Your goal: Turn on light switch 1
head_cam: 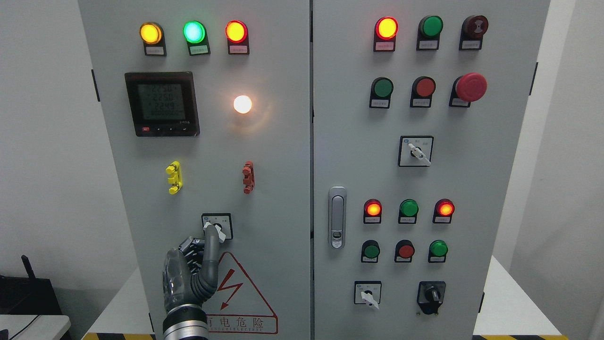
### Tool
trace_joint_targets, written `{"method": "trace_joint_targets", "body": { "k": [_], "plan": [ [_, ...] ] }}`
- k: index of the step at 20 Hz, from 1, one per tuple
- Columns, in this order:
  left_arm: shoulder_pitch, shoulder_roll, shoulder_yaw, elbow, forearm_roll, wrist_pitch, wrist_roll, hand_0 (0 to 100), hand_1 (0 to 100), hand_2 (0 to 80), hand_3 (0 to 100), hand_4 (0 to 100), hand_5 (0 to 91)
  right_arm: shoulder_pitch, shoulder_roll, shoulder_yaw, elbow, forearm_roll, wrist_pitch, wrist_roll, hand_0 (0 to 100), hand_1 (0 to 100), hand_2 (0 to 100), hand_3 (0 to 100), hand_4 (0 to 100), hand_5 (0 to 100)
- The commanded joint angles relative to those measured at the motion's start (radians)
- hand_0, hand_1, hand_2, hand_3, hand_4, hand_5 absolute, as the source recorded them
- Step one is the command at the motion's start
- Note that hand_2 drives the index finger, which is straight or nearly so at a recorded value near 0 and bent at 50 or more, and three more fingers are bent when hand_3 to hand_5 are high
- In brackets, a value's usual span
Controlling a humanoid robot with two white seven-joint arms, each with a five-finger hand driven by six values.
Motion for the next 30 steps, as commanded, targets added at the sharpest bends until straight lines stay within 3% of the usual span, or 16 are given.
{"method": "trace_joint_targets", "body": {
  "k": [1,5,6,9,12,14,15,16,20,25,30],
  "plan": [
    [0.053,0.01,0.013,-0.058,0.0,-0.023,-0.006,28,24,67.0,94,89,81.6,0.0,0.0,0.02,0.0,-0.026,0.001,0.001,12,39,0,0,0,0],
    [0.12,0.013,0.095,-0.067,-0.002,-0.118,-0.099,26,25,67.8,95,89,81.3,0.0,0.0,0.02,0.0,-0.026,0.001,0.001,12,39,0,0,0,0],
    [0.146,0.015,0.125,-0.069,-0.002,-0.165,-0.133,25,26,67.7,95,89,81.3,0.0,0.0,0.02,0.0,-0.026,0.001,0.001,12,39,0,0,0,0],
    [0.259,0.015,0.235,-0.069,-0.003,-0.38,-0.307,15,25,66.4,94,89,81.3,0.0,0.0,0.02,0.0,-0.026,0.001,0.001,12,39,0,0,0,0],
    [0.367,0.021,0.359,-0.062,-0.002,-0.541,-0.367,5,23,62.1,93,89,77.5,0.0,0.0,0.02,0.0,-0.026,0.001,0.001,12,39,0,0,0,0],
    [0.439,0.036,0.463,-0.055,0.005,-0.609,-0.421,2,22,56.7,89,86,69.0,0.0,0.0,0.02,0.0,-0.026,0.001,0.001,12,39,0,0,0,0],
    [0.47,0.044,0.519,-0.036,0.018,-0.648,-0.446,1,20,48.9,84,82,49.7,0.0,0.0,0.02,0.0,-0.026,0.001,0.001,12,39,0,0,0,0],
    [0.499,0.05,0.574,-0.003,0.04,-0.691,-0.473,0,18,44.1,79,77,43.7,0.0,0.0,0.018,0.0,-0.026,0.001,0.001,12,39,0,0,0,0],
    [0.616,0.061,0.786,0.193,0.109,-0.842,-0.585,0,15,31.6,61,64,34.4,0.0,0.0,0.02,0.0,-0.026,0.001,0.001,12,39,0,0,0,0],
    [0.672,0.062,0.919,0.535,0.149,-0.903,-0.605,0,12,27.3,51,53,27.8,0.0,0.0,0.02,0.0,-0.026,0.001,0.001,12,39,0,0,0,0],
    [0.686,0.073,0.946,0.936,0.146,-0.916,-0.605,1,9,17.6,37,44,24.6,0.0,0.0,0.02,0.0,-0.026,0.001,0.001,12,39,0,0,0,0]
  ]
}}
